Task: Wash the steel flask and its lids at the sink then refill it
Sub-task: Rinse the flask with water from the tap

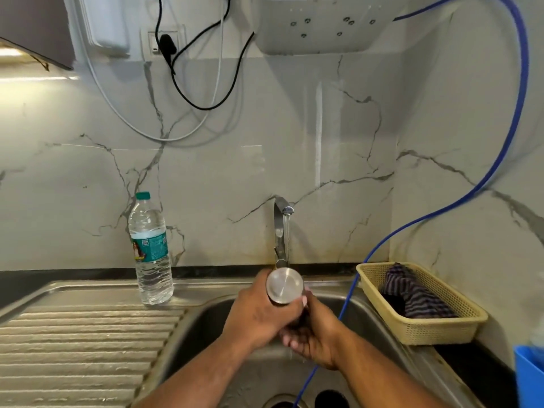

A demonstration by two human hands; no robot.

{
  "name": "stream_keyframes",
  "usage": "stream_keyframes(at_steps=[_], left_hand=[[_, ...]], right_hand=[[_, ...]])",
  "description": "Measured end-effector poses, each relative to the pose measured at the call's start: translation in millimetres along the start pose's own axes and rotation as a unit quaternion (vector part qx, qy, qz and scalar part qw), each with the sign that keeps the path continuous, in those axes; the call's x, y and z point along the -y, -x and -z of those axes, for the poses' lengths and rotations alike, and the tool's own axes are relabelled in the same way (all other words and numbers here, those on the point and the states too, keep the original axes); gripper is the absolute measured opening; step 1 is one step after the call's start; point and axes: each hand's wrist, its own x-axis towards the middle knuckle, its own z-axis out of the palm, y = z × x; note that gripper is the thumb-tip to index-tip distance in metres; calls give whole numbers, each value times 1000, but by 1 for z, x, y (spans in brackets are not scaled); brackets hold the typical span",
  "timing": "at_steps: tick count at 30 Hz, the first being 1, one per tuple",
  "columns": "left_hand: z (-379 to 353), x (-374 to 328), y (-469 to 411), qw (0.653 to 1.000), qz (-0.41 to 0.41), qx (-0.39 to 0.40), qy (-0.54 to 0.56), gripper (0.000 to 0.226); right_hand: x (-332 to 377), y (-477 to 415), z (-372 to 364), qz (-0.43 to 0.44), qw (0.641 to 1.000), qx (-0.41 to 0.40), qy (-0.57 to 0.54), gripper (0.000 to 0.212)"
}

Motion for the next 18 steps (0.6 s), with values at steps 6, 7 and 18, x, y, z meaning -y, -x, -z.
stream_keyframes(at_steps=[6, 7, 18], left_hand=[[-14, -10, -66, 994, 70, -57, 58, 48], [-19, -8, -71, 991, 81, -65, 83, 49], [-56, 15, -80, 918, 130, -44, 373, 64]], right_hand=[[-2, -5, 3, 66, 971, -77, 215, 90], [-3, -7, 1, 70, 964, -81, 243, 88], [-31, -44, 18, 82, 915, -106, 380, 94]])
